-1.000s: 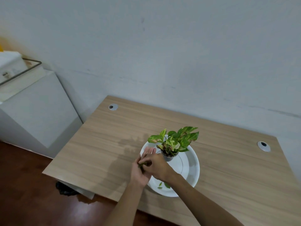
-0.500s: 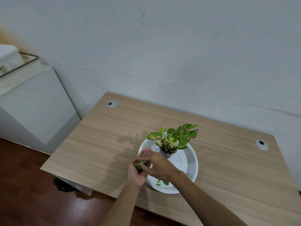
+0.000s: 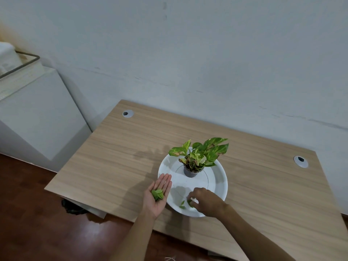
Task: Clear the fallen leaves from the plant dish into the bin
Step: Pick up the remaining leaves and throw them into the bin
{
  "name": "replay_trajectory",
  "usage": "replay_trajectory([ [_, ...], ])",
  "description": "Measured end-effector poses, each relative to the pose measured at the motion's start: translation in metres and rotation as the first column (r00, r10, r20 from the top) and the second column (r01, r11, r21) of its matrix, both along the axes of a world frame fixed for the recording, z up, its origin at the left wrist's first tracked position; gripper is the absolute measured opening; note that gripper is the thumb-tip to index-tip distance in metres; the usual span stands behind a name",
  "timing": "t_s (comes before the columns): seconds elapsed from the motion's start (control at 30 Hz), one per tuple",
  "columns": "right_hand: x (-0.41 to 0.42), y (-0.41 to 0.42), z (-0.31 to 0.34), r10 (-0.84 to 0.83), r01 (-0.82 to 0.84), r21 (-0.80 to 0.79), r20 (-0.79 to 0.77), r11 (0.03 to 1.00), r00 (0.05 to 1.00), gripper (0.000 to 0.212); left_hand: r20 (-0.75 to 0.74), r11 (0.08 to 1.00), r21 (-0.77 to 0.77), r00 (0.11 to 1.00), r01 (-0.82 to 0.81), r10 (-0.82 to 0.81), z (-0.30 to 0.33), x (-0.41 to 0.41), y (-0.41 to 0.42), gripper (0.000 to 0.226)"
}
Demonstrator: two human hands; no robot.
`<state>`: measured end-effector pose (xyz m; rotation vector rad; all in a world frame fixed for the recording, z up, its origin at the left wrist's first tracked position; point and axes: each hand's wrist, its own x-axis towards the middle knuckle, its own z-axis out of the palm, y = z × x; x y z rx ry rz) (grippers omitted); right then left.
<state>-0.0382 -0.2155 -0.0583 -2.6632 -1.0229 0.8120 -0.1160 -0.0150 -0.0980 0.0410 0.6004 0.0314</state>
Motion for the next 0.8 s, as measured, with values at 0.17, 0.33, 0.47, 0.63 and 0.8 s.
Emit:
replay_trajectory([
  [0.17, -0.006, 0.006, -0.023, -0.198, 0.198, 0.000, -0.034, 0.980, 0.980, 0.041, -0.001, 1.000, -0.004, 1.000, 0.012, -0.012, -0.006, -0.002, -0.007, 0.046],
  [0.33, -0.016, 0.024, -0.032, -0.017, 0.016, 0.039, 0.018, 0.999, 1.000, 0.023, -0.019, 0.999, 0.034, 0.999, 0.034, -0.033, -0.006, 0.001, -0.006, 0.046],
  [0.47, -0.014, 0.025, -0.031, 0.146, -0.148, 0.055, 0.041, 0.987, 0.988, 0.029, -0.026, 0.999, 0.037, 0.999, 0.031, -0.030, -0.005, 0.000, -0.007, 0.046],
  [0.63, -0.007, 0.031, -0.030, 0.146, -0.143, 0.063, -0.049, 0.988, 0.988, 0.028, -0.032, 0.999, 0.037, 0.999, 0.018, -0.017, -0.004, -0.001, -0.009, 0.046],
  [0.8, -0.006, 0.039, -0.030, 0.006, 0.021, 0.123, -0.210, 0.992, 0.978, 0.030, -0.037, 1.000, 0.012, 0.999, -0.020, 0.020, -0.005, 0.000, -0.009, 0.046],
])
